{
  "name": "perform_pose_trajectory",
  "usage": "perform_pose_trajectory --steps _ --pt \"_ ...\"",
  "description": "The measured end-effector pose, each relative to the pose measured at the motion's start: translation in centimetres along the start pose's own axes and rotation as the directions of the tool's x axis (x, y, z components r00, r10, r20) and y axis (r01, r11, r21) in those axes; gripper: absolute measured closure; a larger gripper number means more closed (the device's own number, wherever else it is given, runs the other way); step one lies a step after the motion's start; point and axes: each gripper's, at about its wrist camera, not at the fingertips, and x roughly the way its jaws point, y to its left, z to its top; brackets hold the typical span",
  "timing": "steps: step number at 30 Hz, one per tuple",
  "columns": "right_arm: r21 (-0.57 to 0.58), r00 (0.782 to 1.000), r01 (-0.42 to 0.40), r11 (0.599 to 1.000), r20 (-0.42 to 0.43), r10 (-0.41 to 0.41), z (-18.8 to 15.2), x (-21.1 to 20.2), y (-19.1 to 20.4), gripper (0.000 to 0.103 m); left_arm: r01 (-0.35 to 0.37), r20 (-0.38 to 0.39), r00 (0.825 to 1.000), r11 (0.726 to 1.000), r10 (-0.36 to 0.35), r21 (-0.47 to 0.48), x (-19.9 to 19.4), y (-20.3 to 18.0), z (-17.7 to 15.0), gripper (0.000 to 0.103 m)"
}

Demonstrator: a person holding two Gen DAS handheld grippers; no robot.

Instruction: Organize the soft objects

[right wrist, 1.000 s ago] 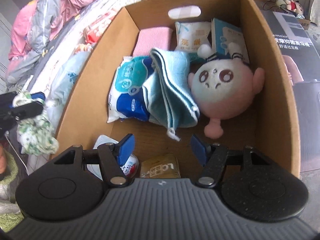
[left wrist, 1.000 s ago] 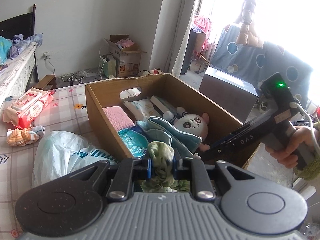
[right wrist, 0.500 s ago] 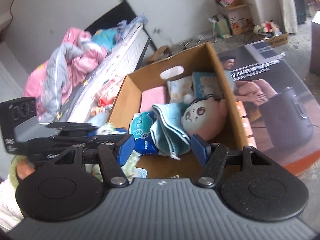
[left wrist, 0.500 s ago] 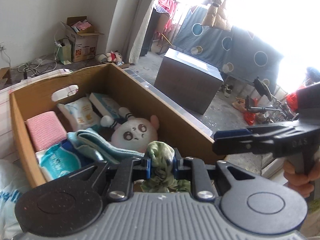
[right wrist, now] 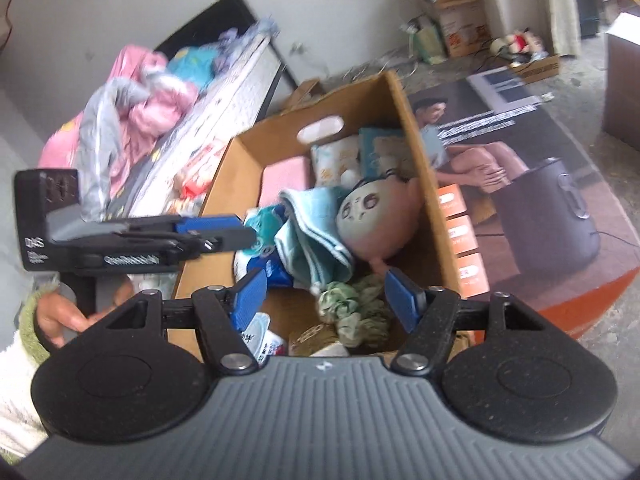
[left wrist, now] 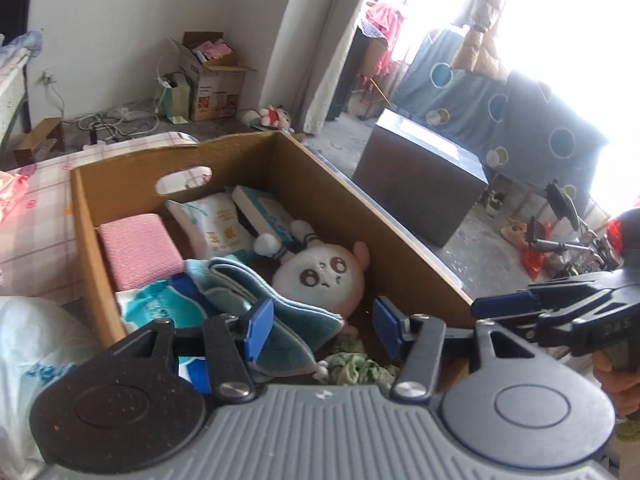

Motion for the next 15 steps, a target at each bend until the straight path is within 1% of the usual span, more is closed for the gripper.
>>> perform_pose_trajectory --steps 1,3,4,6,9,11,15 --pt "-0.018 0.999 0.002 1.0 -0.046 -0.002 0.7 1.2 0.4 0.038 -0.011 0.015 1.0 1.0 0.011 -0.008 -1.0 0.6 -0.1 0.046" --pt "-0.065 0.99 0.008 0.998 -0.14 -0.017 1.9 3.7 1.4 0.038 -0.04 0.051 0.998 0.999 0.041 -0.025 -3.0 1.8 -0.2 0.046" --pt "-0.088 0.981 0.012 0.996 -0.19 -0.028 2.4 5.0 1.8 0.038 -0.052 0.067 0.996 0.998 0.054 -0.033 -3.9 2.4 -0.4 0.046" --pt "-0.108 0.954 -0.005 0.994 -0.299 -0.028 3.2 7.7 2.4 0.038 -0.073 0.096 0.992 0.996 0.078 -0.054 -5.7 3.4 -0.8 0.044" --pt "-0.154 0.889 0.009 0.988 -0.45 -0.078 3.5 11.4 3.1 0.04 -0.09 0.121 0.988 0.993 0.098 -0.075 -7.5 4.8 -1.6 0.043" --pt "-0.206 0.836 0.024 0.978 -0.532 -0.132 3.2 13.3 3.4 0.05 -0.096 0.127 0.986 0.991 0.107 -0.089 -8.3 5.5 -2.1 0.043" --pt "-0.274 0.74 0.009 0.962 -0.645 -0.191 2.0 16.0 4.1 0.056 -0.086 0.134 0.986 0.989 0.102 -0.123 -8.9 6.9 -2.9 0.043"
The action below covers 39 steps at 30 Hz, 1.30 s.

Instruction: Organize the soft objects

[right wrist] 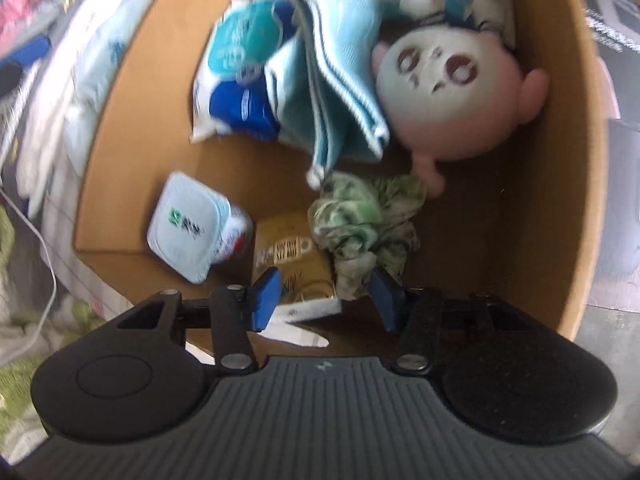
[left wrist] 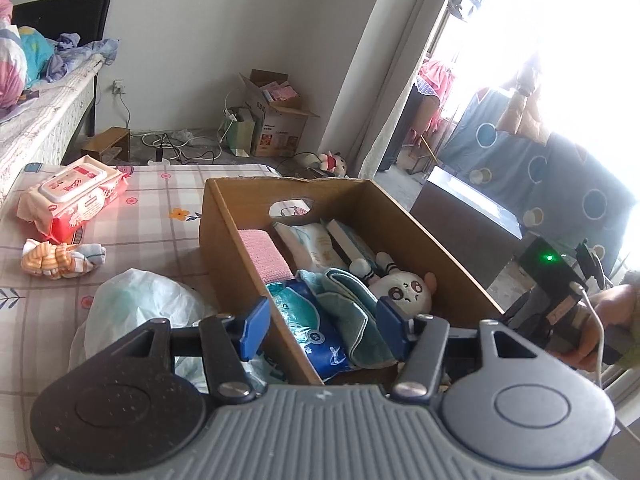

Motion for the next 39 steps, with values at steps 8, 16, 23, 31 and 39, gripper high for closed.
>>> perform_pose_trajectory --steps 8,16,23,31,39 --pt "-0.008 1.0 -0.003 1.0 -0.005 0.003 1.9 1.7 1.1 0.069 0.011 0.006 1.0 0.999 -0.011 -0.039 -0.1 1.6 -0.6 0.043" --pt "0.139 0.995 -0.091 0.986 -0.026 0.095 2.6 2.3 -0.9 0.05 0.001 -0.003 1.0 0.999 -0.001 -0.046 -0.4 1.9 -1.2 0.043" --pt "0.159 0.978 -0.201 0.967 -0.029 0.208 2.2 2.8 -1.7 0.057 -0.007 -0.009 1.0 0.999 0.007 -0.052 -0.4 1.7 -1.4 0.043" --pt "0.076 0.968 -0.21 0.975 0.155 0.196 1.8 1.7 -1.1 0.066 -0.024 -0.022 1.0 0.999 0.023 -0.047 0.1 1.3 -1.3 0.043" --pt "0.113 0.971 -0.194 0.975 0.162 0.174 2.6 1.8 -1.1 0.037 -0.03 -0.026 0.999 0.999 0.029 -0.022 0.3 0.6 -1.4 0.043"
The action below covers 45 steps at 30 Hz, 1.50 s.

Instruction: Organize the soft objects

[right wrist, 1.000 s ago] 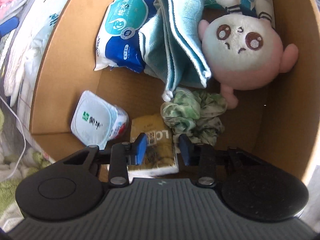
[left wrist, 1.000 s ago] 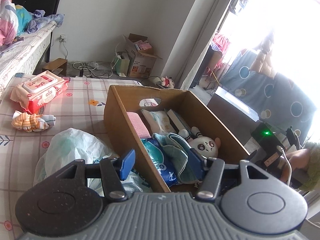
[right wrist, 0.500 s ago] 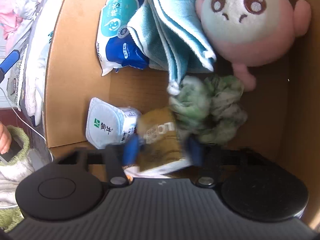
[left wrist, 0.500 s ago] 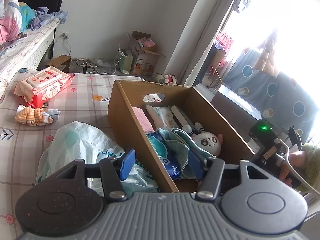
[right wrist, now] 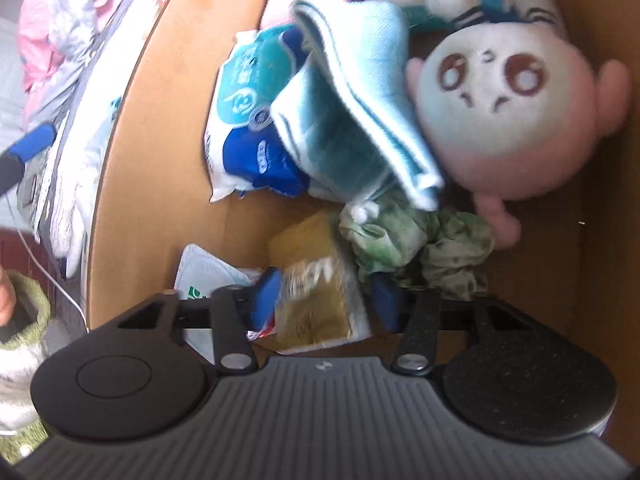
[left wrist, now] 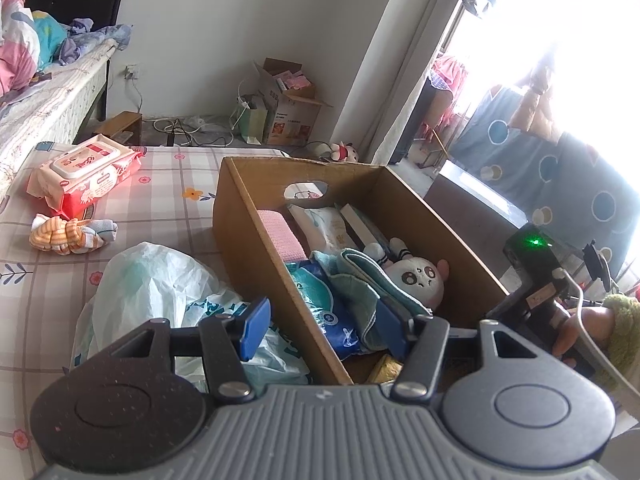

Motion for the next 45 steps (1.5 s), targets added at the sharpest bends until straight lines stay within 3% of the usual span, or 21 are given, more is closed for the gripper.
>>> perform_pose_trajectory --steps 1,4,8,13,16,19,21,23,31,39,45 --pt "0.011 1.0 0.007 1.0 0.018 -0.007 -0.1 -0.7 -0.2 0.031 0.0 0.001 1.0 1.0 0.0 0.002 0.0 0.0 0.0 0.043" --pt "0.046 0.993 -0.007 0.999 0.114 0.002 -1.0 -3.2 -0.9 0.03 -0.004 0.003 1.0 1.0 0.004 0.008 -0.2 -0.2 -0.2 0.043" --pt "0.108 0.977 -0.174 0.979 0.147 0.157 -1.9 -5.6 -1.0 0.031 -0.001 0.006 1.0 1.0 0.001 0.004 -0.3 0.0 -0.3 0.043" --pt "0.128 0.968 -0.251 0.959 0.055 0.246 -2.1 -2.7 1.6 0.032 -0.002 0.009 1.0 1.0 0.002 -0.005 -0.6 0.2 -0.3 0.043" --pt "0.144 0.973 -0.228 0.963 0.001 0.231 -1.8 -1.1 2.1 0.032 -0.005 0.017 1.0 1.0 0.005 -0.008 -1.0 0.5 -0.3 0.043" --pt "0.186 0.971 -0.226 0.956 -0.041 0.238 -2.0 0.9 2.2 0.042 -0.011 0.021 1.0 1.0 0.011 -0.016 -1.3 0.8 -0.3 0.043" --pt "0.217 0.972 -0.214 0.953 -0.046 0.229 -2.5 2.5 1.8 0.05 -0.012 0.021 1.0 1.0 0.013 -0.023 -1.3 1.0 -0.4 0.043" --pt "0.272 0.962 -0.254 0.928 -0.027 0.271 -2.8 3.3 0.9 0.054 -0.013 0.019 1.0 1.0 0.013 -0.026 -1.3 1.1 -0.4 0.042" --pt "0.364 0.927 -0.365 0.857 0.052 0.372 -3.7 5.4 -0.3 0.056 -0.01 0.011 1.0 1.0 0.01 -0.026 -1.0 1.1 -0.4 0.043" --pt "0.404 0.929 -0.364 0.839 0.089 0.36 -4.0 5.4 -0.6 0.05 -0.008 0.012 1.0 1.0 0.009 -0.019 -1.2 1.2 -0.8 0.04" --pt "0.303 0.945 -0.318 0.898 0.179 0.274 -4.6 1.0 1.0 0.036 -0.053 0.022 0.998 0.998 0.054 -0.023 -2.5 2.4 -1.6 0.028"
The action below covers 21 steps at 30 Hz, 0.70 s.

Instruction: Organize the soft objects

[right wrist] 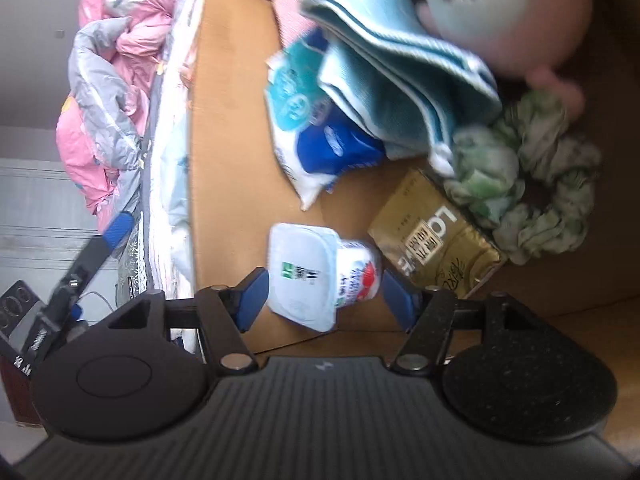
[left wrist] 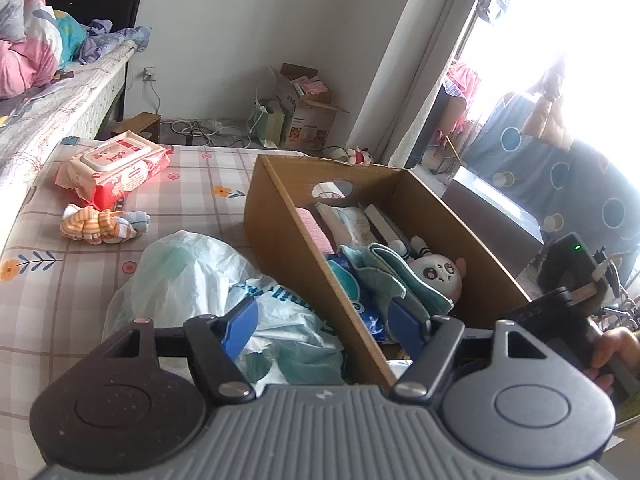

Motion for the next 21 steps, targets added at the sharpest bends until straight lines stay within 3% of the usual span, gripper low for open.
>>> perform_pose_trajectory --steps 5,10,17,21 --pt "-0.19 0.993 0.07 0.979 0.104 -0.051 -0.1 -3.1 5.2 0.033 -0.086 0.021 0.996 0.996 0.087 -0.03 -1.7 2.6 -1.0 0.019" --pt "-0.39 0.985 0.108 0.914 0.164 -0.047 1.6 -2.8 12.3 0.033 -0.179 0.035 0.982 0.979 0.183 -0.095 -2.7 6.4 -0.8 0.019" --pt "-0.657 0.988 0.128 0.743 0.151 -0.036 6.8 4.9 23.6 0.033 -0.294 0.076 0.947 0.936 0.313 -0.195 -0.5 13.0 2.3 0.019" --pt "-0.7 0.992 0.123 0.704 0.097 -0.076 11.9 11.7 28.2 0.033 -0.304 0.032 0.946 0.918 0.322 -0.256 3.4 16.8 4.1 0.02"
